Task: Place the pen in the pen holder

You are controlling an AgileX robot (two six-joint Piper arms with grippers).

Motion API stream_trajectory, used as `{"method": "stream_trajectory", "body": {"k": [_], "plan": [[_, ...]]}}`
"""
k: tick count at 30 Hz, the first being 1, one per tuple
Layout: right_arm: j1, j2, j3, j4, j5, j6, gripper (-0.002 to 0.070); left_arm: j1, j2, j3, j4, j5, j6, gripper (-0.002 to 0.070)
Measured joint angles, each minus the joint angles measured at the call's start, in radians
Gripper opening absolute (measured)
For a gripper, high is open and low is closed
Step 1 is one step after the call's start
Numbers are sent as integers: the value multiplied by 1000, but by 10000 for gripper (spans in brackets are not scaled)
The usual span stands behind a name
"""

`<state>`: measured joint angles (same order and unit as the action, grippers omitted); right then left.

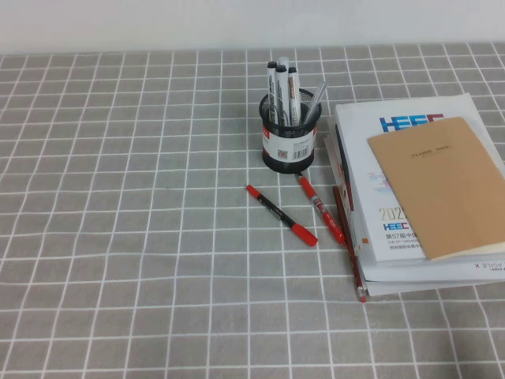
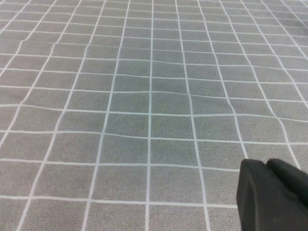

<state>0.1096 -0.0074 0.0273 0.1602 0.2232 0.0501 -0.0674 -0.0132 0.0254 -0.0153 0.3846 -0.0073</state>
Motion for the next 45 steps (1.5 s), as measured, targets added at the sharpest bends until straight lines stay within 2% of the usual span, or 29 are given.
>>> {"method": "stream_trajectory", "body": {"k": [7, 16, 25, 37, 41, 45], "plan": [[0, 0, 0, 115, -8, 0, -13, 0, 0, 0, 0, 0, 0, -6], [0, 0, 0, 135, -8, 0, -13, 0, 0, 0, 0, 0, 0, -6], [0, 0, 0, 438, -81, 5, -13, 0, 0, 0, 0, 0, 0, -6], [0, 0, 0, 663, -192, 5, -13, 0, 0, 0, 0, 0, 0, -6], [1, 0, -27, 670, -118, -13, -13, 0, 0, 0, 0, 0, 0, -6], [1, 85, -189, 599, 57, -70, -13, 0, 0, 0, 0, 0, 0, -6]]}}
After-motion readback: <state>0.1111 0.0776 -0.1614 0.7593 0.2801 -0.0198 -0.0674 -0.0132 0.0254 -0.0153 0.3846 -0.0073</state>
